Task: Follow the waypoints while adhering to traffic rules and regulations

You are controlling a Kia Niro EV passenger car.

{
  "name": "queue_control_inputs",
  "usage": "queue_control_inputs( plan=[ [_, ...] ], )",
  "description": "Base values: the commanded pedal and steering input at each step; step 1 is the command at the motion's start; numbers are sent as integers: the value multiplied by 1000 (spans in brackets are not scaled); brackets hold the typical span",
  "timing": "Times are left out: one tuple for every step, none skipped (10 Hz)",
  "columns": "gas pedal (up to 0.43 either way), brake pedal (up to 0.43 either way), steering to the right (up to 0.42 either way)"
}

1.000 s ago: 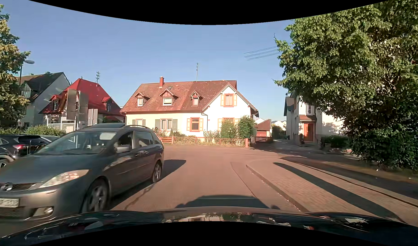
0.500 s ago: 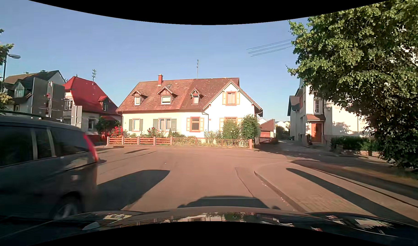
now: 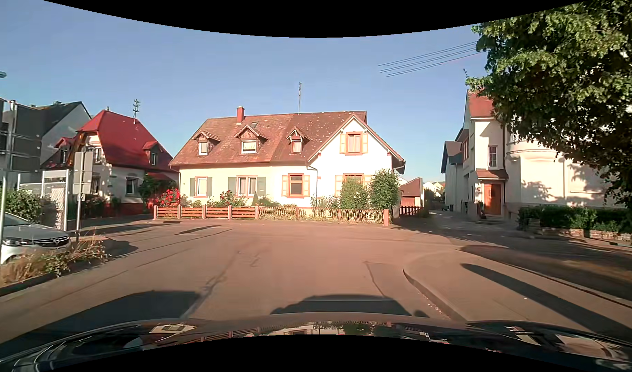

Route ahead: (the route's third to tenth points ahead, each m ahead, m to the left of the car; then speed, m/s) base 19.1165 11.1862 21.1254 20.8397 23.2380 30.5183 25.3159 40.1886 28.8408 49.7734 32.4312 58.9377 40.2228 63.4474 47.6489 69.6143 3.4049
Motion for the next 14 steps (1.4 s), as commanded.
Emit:
queue_control_inputs(
  plan=[
    [0,91,-14],
    [0,122,-10],
    [0,134,-6],
    [0,140,-5],
    [0,146,-5],
    [0,152,0],
    [0,146,3],
    [0,146,3],
    [0,152,2],
    [0,165,2],
    [0,171,5],
    [0,183,10],
    [0,195,12],
    [0,195,12]
  ],
)
